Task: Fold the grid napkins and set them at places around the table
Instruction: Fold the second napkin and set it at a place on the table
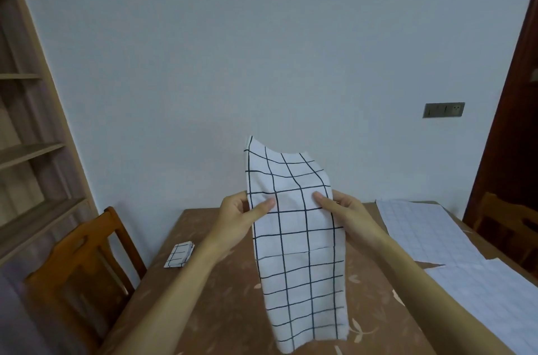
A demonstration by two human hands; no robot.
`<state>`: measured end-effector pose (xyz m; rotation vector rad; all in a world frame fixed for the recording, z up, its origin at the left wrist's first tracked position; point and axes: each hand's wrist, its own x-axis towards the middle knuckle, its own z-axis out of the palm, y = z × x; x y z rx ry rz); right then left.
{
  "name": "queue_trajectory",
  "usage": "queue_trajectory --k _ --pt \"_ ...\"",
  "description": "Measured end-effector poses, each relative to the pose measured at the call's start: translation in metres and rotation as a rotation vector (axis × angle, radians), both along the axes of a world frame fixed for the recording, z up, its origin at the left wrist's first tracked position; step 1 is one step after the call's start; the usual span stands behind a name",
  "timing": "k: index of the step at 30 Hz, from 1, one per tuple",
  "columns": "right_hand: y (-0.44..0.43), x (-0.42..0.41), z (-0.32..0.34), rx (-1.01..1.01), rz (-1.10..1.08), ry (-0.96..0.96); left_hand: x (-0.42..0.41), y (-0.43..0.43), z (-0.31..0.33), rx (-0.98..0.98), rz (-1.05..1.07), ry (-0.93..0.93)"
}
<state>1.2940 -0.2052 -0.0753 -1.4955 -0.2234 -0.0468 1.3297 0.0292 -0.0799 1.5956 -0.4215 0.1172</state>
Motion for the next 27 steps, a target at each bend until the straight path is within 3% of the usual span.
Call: queue_trajectory --k 4,11,23,27 --pt "0.001 0.003 0.005 -0.041 -0.096 -0.037 -0.001 0.008 0.006 0.057 -0.033 0.007" --pt "-0.002 0.003 0.008 0.006 -0.126 -0.092 0.004 0.016 0.009 -0.027 0.009 -0.016" --pt "-0.007 0.005 0.005 0.102 -0.145 -0.048 0.003 0.02 0.014 -0.078 -0.019 -0.112" --pt "-0.008 0.007 0.006 0.133 -0.125 0.02 0.004 0.02 0.017 -0.01 0.013 -0.199"
